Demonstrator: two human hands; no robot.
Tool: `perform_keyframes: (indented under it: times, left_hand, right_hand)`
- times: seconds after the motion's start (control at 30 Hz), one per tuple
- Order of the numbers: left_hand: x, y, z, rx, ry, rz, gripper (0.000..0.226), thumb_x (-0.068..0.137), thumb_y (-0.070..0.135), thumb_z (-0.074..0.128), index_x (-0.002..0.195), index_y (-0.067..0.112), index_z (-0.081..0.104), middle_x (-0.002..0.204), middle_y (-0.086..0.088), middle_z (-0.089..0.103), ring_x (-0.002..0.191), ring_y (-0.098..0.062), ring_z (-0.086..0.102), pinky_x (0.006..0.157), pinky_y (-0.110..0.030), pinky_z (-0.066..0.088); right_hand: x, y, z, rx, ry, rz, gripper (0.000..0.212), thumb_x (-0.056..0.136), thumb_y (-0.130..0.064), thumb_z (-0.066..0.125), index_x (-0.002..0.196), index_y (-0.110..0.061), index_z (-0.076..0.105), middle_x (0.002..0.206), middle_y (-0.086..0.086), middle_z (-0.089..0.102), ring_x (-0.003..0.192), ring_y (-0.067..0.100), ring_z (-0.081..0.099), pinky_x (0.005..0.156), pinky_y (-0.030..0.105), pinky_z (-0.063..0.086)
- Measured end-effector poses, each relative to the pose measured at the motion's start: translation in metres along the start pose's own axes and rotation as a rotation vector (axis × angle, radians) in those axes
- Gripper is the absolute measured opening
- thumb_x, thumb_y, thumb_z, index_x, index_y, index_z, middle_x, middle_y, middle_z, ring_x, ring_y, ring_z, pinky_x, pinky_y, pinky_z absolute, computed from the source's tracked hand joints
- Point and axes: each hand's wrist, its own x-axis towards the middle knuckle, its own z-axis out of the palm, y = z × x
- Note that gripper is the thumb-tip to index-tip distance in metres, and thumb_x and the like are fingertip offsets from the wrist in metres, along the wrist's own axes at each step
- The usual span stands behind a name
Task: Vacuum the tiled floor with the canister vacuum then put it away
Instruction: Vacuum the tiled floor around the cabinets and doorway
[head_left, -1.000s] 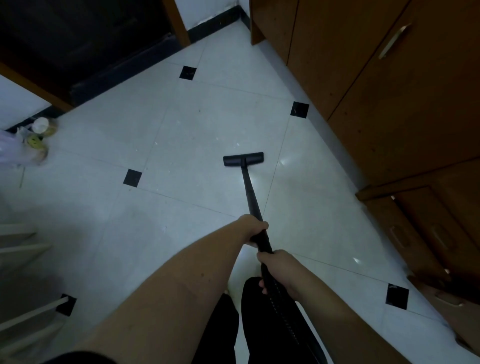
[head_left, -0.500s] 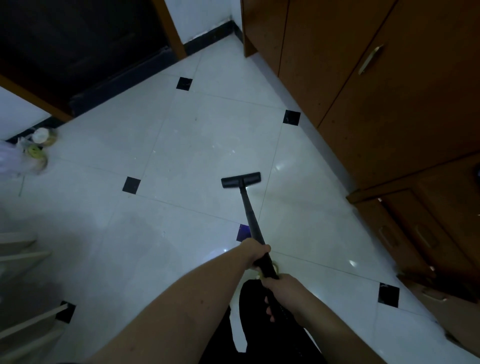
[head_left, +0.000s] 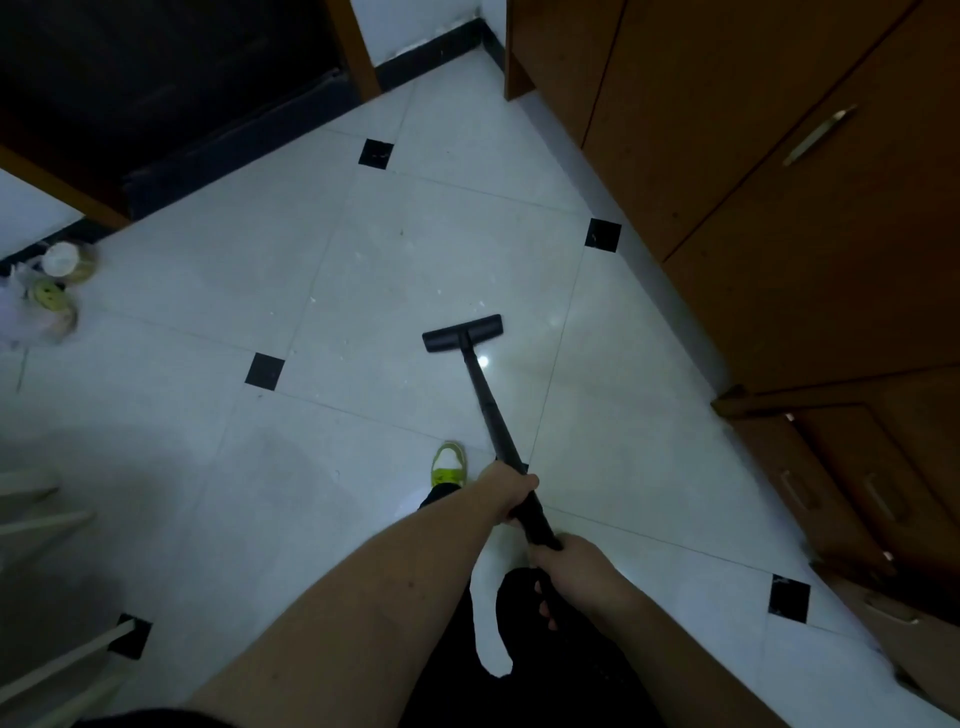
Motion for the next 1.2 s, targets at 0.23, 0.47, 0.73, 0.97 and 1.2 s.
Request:
perform_keyframes:
  times: [0.23, 0.47, 0.73, 0.97, 1.2]
  left_hand:
    - [0.007, 0.046, -0.072, 0.135, -0.001, 0.035, 0.038, 0.093, 0.017, 0.060, 0.122, -0.004, 0.051, 0.098, -0.015, 0.060, 0.083, -0.023, 0.057, 0.042, -0.025, 0.046]
    - [0.026, 0.095, -0.137, 0.191, 0.010, 0.048, 0.046, 0.090, 0.022, 0.062, 0.124, -0.007, 0.051, 0.114, -0.021, 0.063, 0.095, -0.033, 0.066, 0.077, -0.045, 0.059]
    - [0.029, 0.128, -0.163, 0.168, -0.024, 0.023, 0.043, 0.092, 0.017, 0.059, 0.125, -0.008, 0.048, 0.117, -0.024, 0.063, 0.102, -0.035, 0.066, 0.074, -0.042, 0.059]
    - [0.010, 0.110, -0.141, 0.173, -0.064, -0.028, 0.034, 0.095, 0.019, 0.056, 0.118, -0.006, 0.048, 0.120, -0.023, 0.062, 0.106, -0.033, 0.065, 0.061, -0.033, 0.054]
    - [-0.019, 0.068, -0.099, 0.156, -0.065, -0.009, 0.026, 0.094, 0.016, 0.056, 0.110, -0.003, 0.049, 0.121, -0.023, 0.061, 0.107, -0.033, 0.064, 0.067, -0.033, 0.057]
  right_hand:
    - [0.016, -0.076, 0.040, 0.077, 0.013, 0.025, 0.023, 0.098, -0.021, 0.051, 0.080, -0.006, 0.050, 0.066, 0.011, 0.052, 0.046, 0.021, 0.054, 0.043, 0.027, 0.047]
    - [0.035, -0.153, 0.067, 0.157, 0.018, 0.033, 0.024, 0.096, -0.022, 0.052, 0.099, 0.001, 0.055, 0.072, 0.015, 0.054, 0.052, 0.025, 0.055, 0.049, 0.031, 0.048]
    - [0.044, -0.193, 0.071, 0.159, 0.018, 0.003, 0.024, 0.097, -0.021, 0.050, 0.088, 0.001, 0.054, 0.068, 0.015, 0.056, 0.054, 0.024, 0.058, 0.055, 0.035, 0.052]
    - [0.028, -0.163, 0.064, 0.173, 0.006, 0.006, 0.023, 0.096, -0.019, 0.050, 0.095, 0.004, 0.055, 0.073, 0.015, 0.054, 0.054, 0.023, 0.057, 0.052, 0.032, 0.051]
    - [-0.003, -0.109, 0.056, 0.205, -0.013, 0.000, 0.022, 0.096, -0.021, 0.055, 0.087, -0.001, 0.055, 0.070, 0.014, 0.054, 0.054, 0.023, 0.054, 0.051, 0.030, 0.048]
